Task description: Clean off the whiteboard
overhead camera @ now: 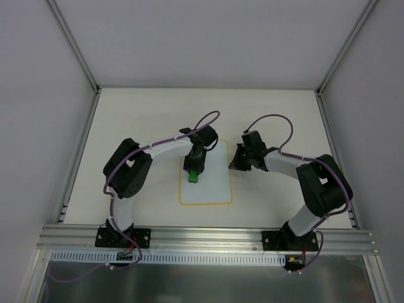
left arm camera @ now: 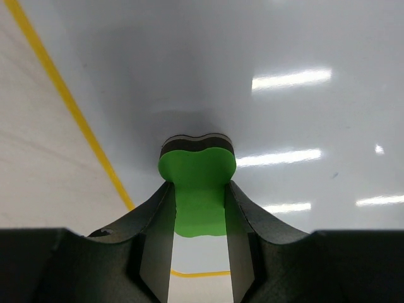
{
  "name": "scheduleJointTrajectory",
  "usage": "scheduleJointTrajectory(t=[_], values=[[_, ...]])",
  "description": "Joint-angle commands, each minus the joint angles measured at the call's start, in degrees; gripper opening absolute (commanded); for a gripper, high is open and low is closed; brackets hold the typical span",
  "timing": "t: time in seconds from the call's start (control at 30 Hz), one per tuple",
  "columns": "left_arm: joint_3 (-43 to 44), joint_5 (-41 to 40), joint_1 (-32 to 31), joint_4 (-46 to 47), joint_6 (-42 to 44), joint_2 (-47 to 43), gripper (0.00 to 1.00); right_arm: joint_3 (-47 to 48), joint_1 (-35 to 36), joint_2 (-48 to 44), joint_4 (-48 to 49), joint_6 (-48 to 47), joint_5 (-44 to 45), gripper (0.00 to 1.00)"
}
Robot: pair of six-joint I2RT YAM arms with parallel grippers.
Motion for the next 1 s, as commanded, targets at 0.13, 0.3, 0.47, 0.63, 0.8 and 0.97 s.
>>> scheduleJointTrajectory(t=[0.13, 0.3, 0.47, 0.63, 0.8, 0.97], values=[[9.2, 0.8, -6.5, -0.4, -0.9, 7.9, 0.0, -2.9, -1.0, 1.5, -6.3, -1.4, 6.4, 0.0], [12.9, 1.2, -8.6, -0.4, -2.2, 11.0, 0.0, -3.2, -1.1, 1.1, -6.3, -1.4, 6.5, 0.0], [13.0, -0.5, -8.2, -0.5, -1.5, 11.2, 0.0, -3.5, -1.2, 0.7, -6.3, -1.4, 6.5, 0.0], [10.4, -1.6, -3.8, -0.7, -1.5, 8.7, 0.0, -3.9, -1.4, 0.2, -6.4, -1.4, 6.5, 0.0], [4.9, -4.1, 2.2, -0.8, -0.4, 4.1, 0.0, -4.5, -1.7, 0.0, -6.4, -1.4, 6.7, 0.0], [1.2, -5.7, 6.1, -0.8, 1.7, -1.2, 0.0, -4.5, -2.0, 0.6, -6.4, -1.5, 6.3, 0.0]])
